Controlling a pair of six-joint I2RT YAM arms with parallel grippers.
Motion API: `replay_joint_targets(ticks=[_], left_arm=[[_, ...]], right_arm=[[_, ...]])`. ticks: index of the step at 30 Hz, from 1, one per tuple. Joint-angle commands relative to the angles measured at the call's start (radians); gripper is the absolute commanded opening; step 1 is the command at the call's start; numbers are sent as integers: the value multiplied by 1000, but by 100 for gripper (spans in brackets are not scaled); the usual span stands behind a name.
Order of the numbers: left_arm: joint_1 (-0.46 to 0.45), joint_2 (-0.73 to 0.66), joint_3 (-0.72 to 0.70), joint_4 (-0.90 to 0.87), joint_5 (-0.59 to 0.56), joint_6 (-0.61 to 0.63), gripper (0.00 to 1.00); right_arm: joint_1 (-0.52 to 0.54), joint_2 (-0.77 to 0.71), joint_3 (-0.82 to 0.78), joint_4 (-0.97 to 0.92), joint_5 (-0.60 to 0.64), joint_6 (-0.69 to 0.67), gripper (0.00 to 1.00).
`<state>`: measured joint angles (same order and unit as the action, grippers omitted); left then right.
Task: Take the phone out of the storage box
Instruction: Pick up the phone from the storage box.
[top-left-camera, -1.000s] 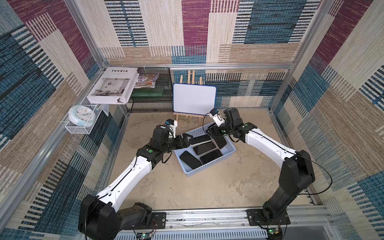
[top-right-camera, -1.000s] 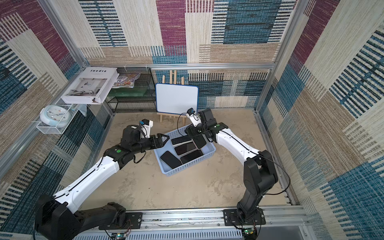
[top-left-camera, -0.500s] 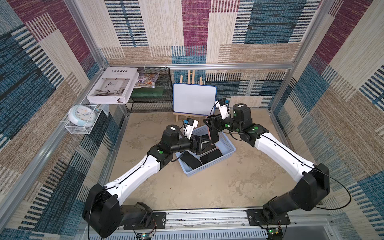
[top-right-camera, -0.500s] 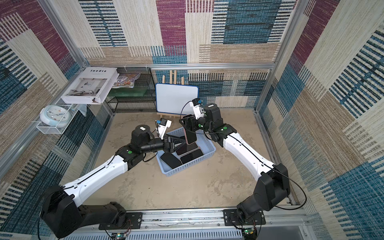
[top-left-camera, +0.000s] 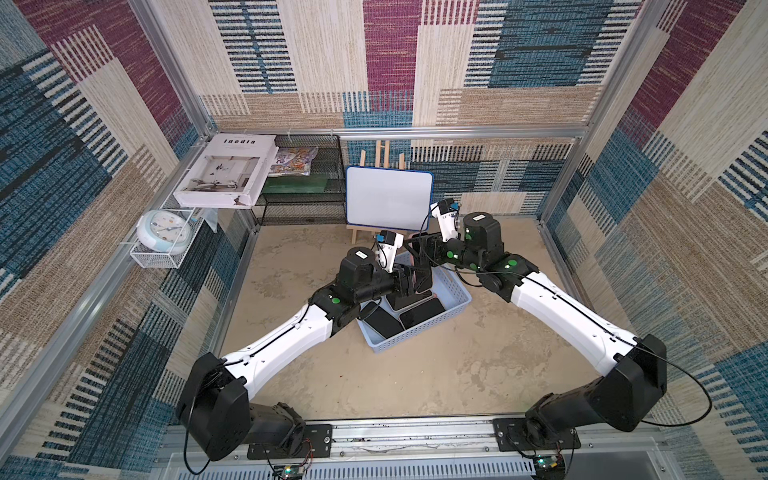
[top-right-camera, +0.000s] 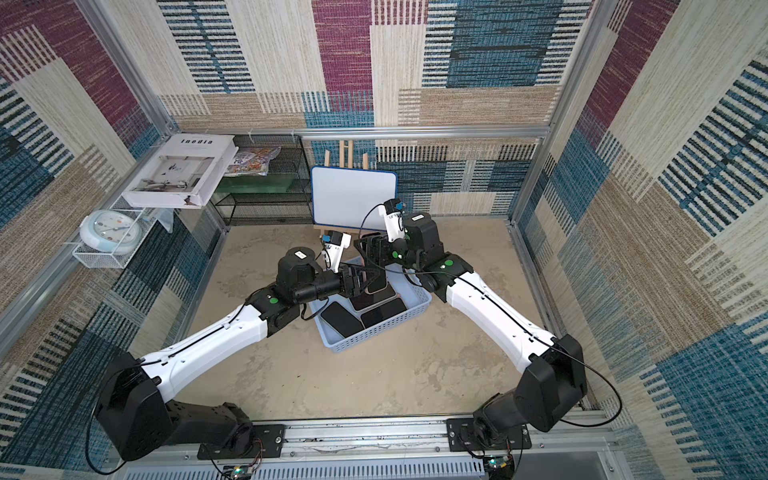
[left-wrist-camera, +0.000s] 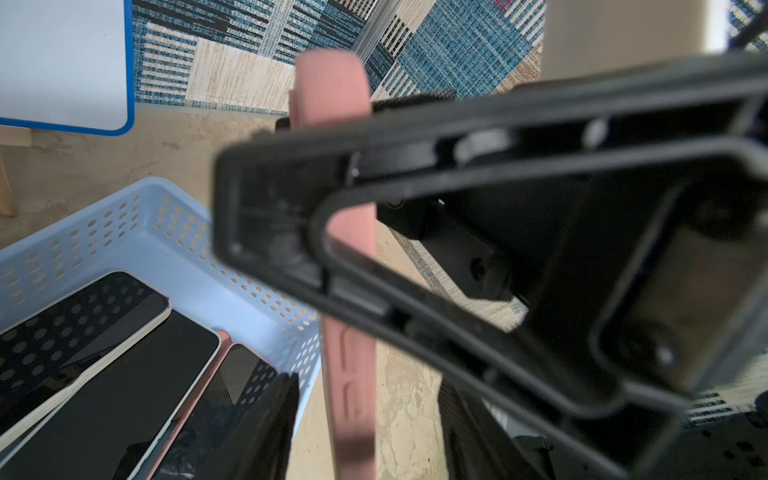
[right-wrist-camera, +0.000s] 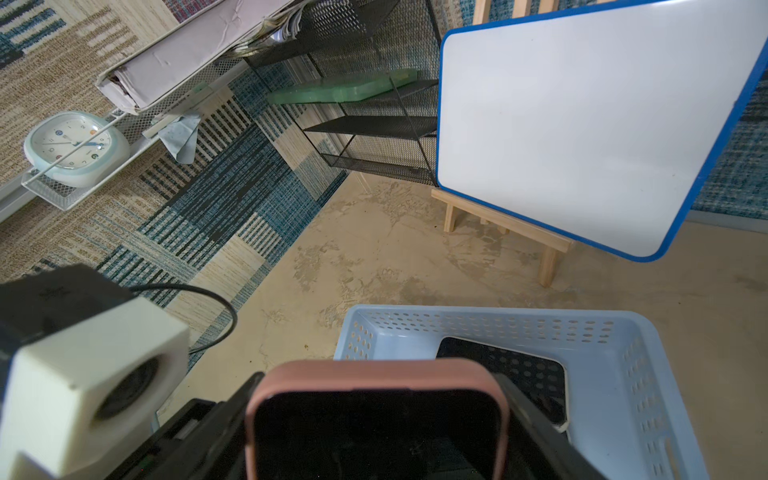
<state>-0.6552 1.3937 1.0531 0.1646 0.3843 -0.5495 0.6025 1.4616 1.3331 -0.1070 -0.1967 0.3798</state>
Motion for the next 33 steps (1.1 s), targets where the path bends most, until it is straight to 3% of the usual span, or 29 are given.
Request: replay_joint_targets(ticks=[1,6,9,11,13,15,19,22,28,30,33], left_arm=[[-14,14,16,31,-40,-6,52],[-26,0,-15,68,-103,-22,37],[-26,-9,-20,74,-117,-17,19],[-26,-10,-18,69,-125,-6,0],[-26,-11,-20,72,-140,-8,0],[-26,-15,-23,73,-160,-19,0],[-8,-34,15,-32,-205,-21,0],[56,-65,48,-196,-231,-44,0],[275,-158,4,-366,-150,-61,0],[353,-177,3,-453,-142,-39,0],[478,-182,-6,-524,-33,15,0]], right_arm=[[12,-13,1,47,82,38,53],[33,-15,8,41,160,42,52],[40,-8,15,41,169,45,54],[41,-3,15,45,157,46,61],[41,3,15,47,140,42,74],[40,3,5,55,140,44,100],[33,-43,-70,113,205,53,99],[-21,-91,-106,116,181,49,99],[-187,-108,-182,119,-96,34,100],[-222,-79,-184,93,-198,-17,99],[-242,-14,-173,39,-312,-117,98]])
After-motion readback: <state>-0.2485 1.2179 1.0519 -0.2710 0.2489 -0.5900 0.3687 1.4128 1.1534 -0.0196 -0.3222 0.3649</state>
